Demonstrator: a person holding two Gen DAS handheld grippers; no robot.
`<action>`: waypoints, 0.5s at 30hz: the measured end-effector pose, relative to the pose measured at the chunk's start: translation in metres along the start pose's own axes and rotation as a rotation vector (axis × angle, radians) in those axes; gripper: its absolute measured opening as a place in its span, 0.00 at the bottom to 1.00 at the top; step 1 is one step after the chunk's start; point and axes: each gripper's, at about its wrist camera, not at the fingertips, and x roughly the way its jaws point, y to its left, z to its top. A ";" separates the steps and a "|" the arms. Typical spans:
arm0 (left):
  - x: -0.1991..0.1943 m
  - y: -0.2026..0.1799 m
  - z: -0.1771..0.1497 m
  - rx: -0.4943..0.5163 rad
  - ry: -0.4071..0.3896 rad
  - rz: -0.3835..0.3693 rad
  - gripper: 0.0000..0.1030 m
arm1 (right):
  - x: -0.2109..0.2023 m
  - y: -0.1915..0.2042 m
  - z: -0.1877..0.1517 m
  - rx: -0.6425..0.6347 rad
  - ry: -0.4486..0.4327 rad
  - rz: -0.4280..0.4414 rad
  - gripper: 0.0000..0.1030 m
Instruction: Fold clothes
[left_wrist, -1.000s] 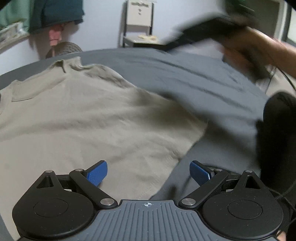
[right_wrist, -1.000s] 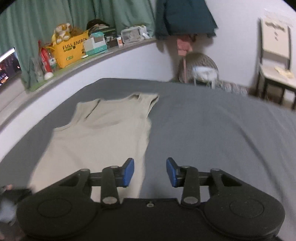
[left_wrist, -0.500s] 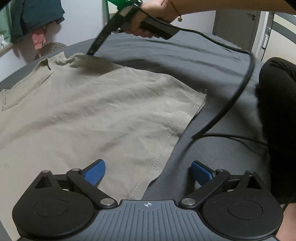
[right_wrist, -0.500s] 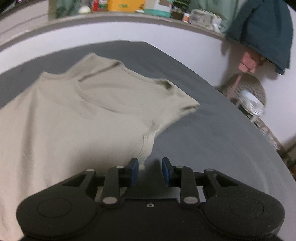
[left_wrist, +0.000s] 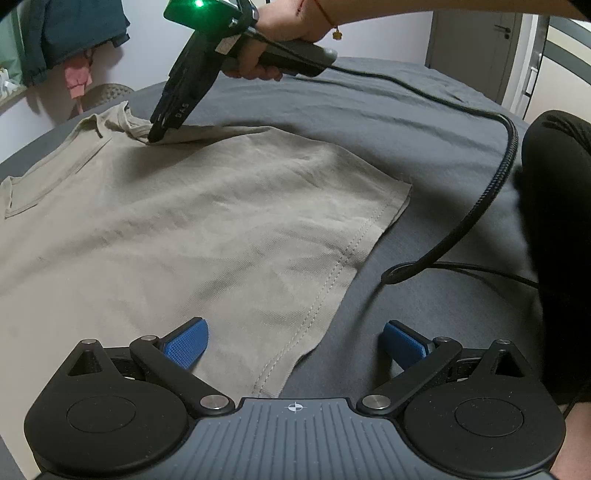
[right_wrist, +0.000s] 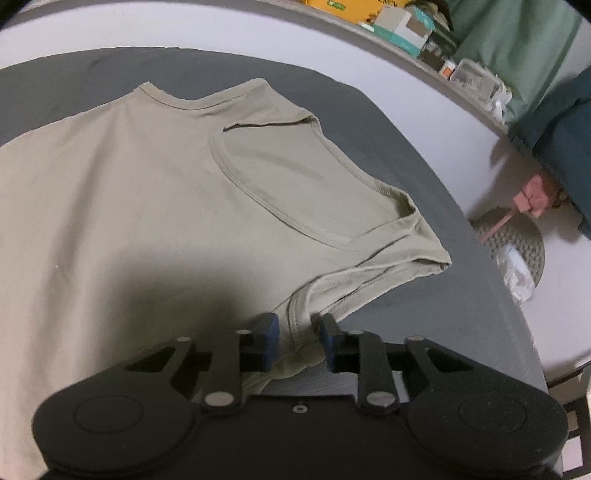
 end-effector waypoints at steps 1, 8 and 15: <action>0.000 0.000 0.000 0.001 -0.001 -0.001 0.99 | -0.001 -0.003 0.000 0.005 0.009 0.005 0.13; 0.000 0.001 -0.002 0.005 0.001 -0.001 0.99 | -0.007 -0.034 -0.012 -0.012 0.085 -0.090 0.11; -0.002 0.001 -0.003 0.008 0.002 -0.001 0.99 | 0.006 -0.044 -0.021 0.137 0.164 -0.115 0.16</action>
